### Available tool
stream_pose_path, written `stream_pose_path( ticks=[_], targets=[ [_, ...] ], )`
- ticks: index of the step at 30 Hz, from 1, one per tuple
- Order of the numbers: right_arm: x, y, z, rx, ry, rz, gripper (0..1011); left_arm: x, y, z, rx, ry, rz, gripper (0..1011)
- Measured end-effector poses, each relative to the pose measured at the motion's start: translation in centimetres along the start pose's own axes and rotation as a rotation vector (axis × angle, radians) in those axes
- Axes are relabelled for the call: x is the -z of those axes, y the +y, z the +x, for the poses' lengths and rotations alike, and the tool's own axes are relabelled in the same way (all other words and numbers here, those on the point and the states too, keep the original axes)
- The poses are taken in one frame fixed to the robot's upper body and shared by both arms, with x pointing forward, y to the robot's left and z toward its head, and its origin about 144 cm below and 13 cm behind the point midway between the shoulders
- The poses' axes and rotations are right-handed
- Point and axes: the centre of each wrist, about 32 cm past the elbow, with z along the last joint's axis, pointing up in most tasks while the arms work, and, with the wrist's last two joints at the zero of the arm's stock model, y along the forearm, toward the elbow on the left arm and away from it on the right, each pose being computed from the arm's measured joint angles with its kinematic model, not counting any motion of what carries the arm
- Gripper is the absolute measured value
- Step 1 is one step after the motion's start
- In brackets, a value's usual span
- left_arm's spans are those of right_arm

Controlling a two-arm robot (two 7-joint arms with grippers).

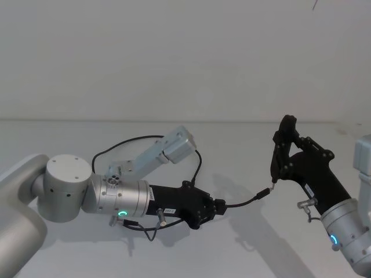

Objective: Pick up the data cable with the one hand.

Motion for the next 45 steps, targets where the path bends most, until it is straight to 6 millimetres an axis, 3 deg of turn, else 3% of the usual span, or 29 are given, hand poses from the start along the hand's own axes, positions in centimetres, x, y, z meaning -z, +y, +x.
stream_pose_path(
  ticks=[22, 45],
  targets=[
    [-0.2, -0.4, -0.7, -0.022, 0.036, -0.005, 279, 0.0, 0.0, 0.0, 0.0, 0.0, 0.0, 41],
    [0.9, 0.6, -0.1, -0.012, 0.001, 0.006, 279, 0.0, 0.0, 0.0, 0.0, 0.0, 0.0, 41]
  ],
)
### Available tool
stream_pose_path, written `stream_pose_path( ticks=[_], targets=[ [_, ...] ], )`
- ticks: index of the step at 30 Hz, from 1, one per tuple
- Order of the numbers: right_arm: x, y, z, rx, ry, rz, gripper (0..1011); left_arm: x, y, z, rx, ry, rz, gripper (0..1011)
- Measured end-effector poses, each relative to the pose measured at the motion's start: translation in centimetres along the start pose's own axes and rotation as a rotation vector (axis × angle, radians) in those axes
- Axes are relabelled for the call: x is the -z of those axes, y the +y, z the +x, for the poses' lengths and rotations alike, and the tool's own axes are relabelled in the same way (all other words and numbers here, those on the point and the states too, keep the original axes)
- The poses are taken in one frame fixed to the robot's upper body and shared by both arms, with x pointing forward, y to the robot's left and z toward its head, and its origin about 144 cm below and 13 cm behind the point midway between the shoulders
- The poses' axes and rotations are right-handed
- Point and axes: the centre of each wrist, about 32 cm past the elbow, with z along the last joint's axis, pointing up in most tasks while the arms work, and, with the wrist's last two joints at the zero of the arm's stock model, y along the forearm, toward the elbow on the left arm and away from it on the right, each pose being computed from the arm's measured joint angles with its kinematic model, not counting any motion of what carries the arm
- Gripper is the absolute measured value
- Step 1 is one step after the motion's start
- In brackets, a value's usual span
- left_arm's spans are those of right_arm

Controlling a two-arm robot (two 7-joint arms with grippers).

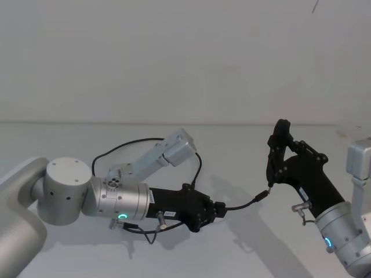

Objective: Pick up the data cable with the one hand.

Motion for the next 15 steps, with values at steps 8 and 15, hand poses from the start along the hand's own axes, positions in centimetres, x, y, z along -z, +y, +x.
stream_pose_path(
  ticks=[8, 15],
  targets=[
    [0.25, 0.21, 0.25, 0.0, -0.003, -0.002, 279, 0.0, 0.0, 0.0, 0.0, 0.0, 0.0, 41],
    [0.33, 0.28, 0.29, -0.001, 0.0, -0.006, 279, 0.0, 0.0, 0.0, 0.0, 0.0, 0.0, 41]
  ],
)
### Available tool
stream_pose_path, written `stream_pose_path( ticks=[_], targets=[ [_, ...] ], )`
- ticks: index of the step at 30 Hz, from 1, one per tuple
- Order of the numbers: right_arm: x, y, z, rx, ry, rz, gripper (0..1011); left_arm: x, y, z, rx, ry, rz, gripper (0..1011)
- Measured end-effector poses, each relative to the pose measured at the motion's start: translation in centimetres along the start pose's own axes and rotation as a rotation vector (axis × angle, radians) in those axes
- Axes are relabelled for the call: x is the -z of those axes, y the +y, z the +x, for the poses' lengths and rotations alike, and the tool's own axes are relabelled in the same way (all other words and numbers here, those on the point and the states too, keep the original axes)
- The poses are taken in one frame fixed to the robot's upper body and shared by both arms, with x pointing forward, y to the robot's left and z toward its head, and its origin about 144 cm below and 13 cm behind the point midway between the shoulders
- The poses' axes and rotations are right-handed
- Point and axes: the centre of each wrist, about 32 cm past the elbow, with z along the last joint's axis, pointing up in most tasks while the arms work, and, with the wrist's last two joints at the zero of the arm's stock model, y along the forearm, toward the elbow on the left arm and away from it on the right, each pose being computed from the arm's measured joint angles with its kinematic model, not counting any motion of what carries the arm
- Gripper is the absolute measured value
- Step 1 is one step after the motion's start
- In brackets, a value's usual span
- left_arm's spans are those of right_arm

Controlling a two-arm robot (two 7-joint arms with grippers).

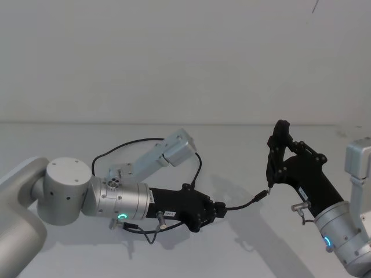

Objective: Pick up the data cable with the one hand.

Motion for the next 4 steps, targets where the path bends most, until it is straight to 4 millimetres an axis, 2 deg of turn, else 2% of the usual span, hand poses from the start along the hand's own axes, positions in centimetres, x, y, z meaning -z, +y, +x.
stream_pose_path(
  ticks=[4],
  targets=[
    [0.02, 0.02, 0.02, -0.001, 0.002, -0.002, 279, 0.0, 0.0, 0.0, 0.0, 0.0, 0.0, 41]
  ],
)
